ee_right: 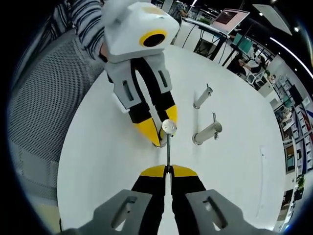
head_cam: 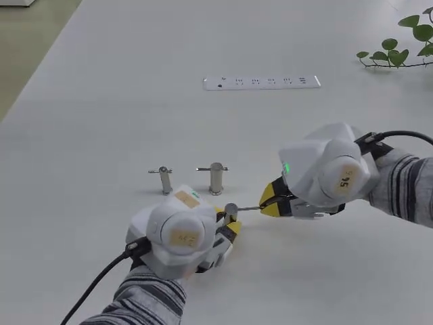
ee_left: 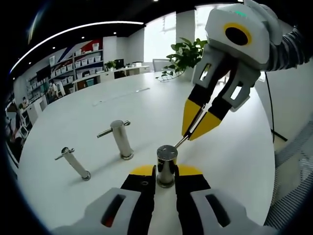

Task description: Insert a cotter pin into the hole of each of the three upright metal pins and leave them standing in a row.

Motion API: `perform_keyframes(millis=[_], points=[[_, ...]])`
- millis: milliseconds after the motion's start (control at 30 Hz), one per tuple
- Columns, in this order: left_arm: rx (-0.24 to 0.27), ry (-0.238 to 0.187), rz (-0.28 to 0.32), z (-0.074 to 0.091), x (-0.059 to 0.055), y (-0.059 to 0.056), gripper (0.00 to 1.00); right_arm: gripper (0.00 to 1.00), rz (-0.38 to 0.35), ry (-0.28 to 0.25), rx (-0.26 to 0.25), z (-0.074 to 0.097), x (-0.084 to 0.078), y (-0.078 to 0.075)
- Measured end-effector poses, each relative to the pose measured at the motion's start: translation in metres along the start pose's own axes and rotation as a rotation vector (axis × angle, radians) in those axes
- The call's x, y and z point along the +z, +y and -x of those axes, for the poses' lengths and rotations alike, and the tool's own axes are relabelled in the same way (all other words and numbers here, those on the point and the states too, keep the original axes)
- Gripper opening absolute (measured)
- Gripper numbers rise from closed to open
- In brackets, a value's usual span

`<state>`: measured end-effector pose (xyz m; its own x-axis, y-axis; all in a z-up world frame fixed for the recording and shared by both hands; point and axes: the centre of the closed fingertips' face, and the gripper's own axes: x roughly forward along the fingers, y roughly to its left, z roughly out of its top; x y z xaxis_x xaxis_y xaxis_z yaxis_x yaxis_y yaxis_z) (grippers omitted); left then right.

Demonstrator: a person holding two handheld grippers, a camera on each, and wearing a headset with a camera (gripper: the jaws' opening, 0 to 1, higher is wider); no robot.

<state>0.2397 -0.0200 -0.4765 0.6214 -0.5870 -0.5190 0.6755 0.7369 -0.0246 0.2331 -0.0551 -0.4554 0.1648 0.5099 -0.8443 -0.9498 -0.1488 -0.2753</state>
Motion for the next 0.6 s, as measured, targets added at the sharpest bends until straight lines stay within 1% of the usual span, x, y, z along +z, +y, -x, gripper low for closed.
perform_keyframes(millis=[67,200,333,433,500,600], points=[[-0.005,0.002,0.002,-0.001,-0.001,-0.001,0.10,0.00,0.010,0.002,0.000,0.001,0.001,-0.001],[-0.006,0.000,0.002,-0.002,-0.001,-0.001,0.10,0.00,0.016,-0.011,0.004,0.003,0.004,-0.001],[-0.014,-0.003,0.001,-0.002,-0.001,-0.002,0.10,0.00,0.022,-0.025,0.010,0.002,0.011,-0.001],[-0.016,-0.004,0.003,-0.002,-0.002,-0.002,0.10,0.00,0.025,-0.025,0.012,0.000,0.014,-0.001],[-0.015,-0.005,0.009,-0.002,-0.002,-0.002,0.10,0.00,0.013,-0.030,0.017,0.000,0.016,0.000],[-0.002,-0.009,0.023,-0.002,-0.003,-0.002,0.10,0.00,-0.016,-0.025,0.019,-0.001,0.017,0.002]])
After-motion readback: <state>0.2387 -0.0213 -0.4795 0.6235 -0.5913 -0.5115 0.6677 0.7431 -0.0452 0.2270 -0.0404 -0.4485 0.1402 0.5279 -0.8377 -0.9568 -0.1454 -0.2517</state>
